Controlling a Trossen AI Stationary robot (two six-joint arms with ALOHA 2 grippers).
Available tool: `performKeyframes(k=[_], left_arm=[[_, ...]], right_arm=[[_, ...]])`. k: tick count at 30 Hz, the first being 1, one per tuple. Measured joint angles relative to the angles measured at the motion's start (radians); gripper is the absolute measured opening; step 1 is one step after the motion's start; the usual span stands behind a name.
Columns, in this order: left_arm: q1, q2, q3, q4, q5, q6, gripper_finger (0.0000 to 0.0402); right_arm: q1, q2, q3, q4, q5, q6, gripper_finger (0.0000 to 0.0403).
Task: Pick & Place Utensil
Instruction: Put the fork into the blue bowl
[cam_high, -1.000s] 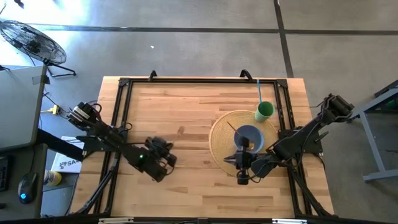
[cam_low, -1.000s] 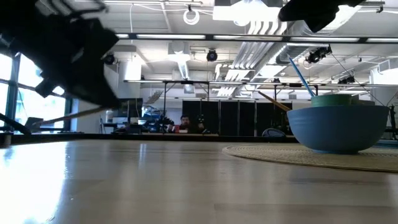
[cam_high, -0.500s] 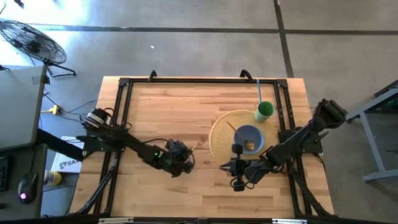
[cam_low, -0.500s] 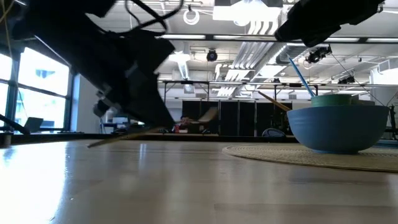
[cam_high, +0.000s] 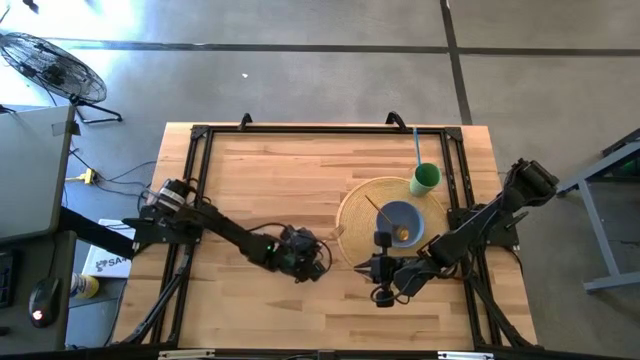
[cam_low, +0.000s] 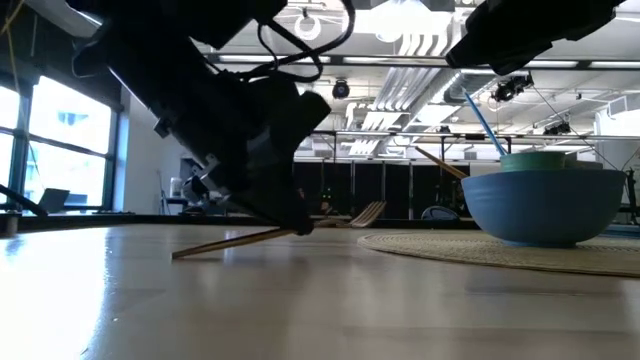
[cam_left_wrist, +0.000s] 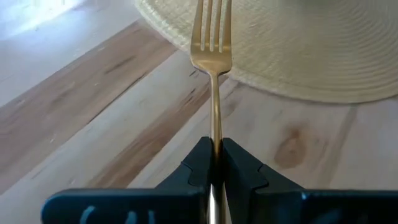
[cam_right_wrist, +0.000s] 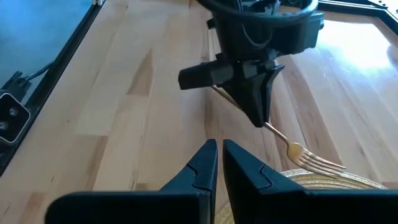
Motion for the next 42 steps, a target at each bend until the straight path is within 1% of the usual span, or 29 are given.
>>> performKeyframes(k=[3,19,22,24,29,35,42], left_arm=[[0.002,0.000,-0.001,-0.025,0.003,-0.004,0.0019],[0.008,0.016,-0.001,-0.023,-0.027,-0.015,0.0019],[0.020,0.016,-0.001,-0.035,-0.031,-0.022,0.0019],[0.035,0.016,-0.001,-0.044,-0.049,-0.052,0.0019],[0.089,0.016,-0.002,-0.095,-0.121,-0.181,0.0019],[0.173,0.016,-0.002,-0.107,-0.112,-0.286,0.0019],[0.225,0.016,-0.002,-0.111,-0.145,-0.318,0.0019]], right_arm=[[0.000,0.000,0.000,0.000,-0.002,0.001,0.0019],[-0.002,0.002,0.000,-0.015,-0.028,0.024,0.0019],[-0.002,0.002,0.000,-0.015,-0.054,0.025,0.0019],[-0.004,0.002,0.000,-0.015,-0.053,0.025,0.0019],[-0.008,0.002,0.000,-0.014,-0.052,0.025,0.0019],[-0.007,0.003,0.000,-0.003,-0.050,0.025,0.0019],[-0.007,0.003,0.000,-0.010,-0.050,0.047,0.0019]])
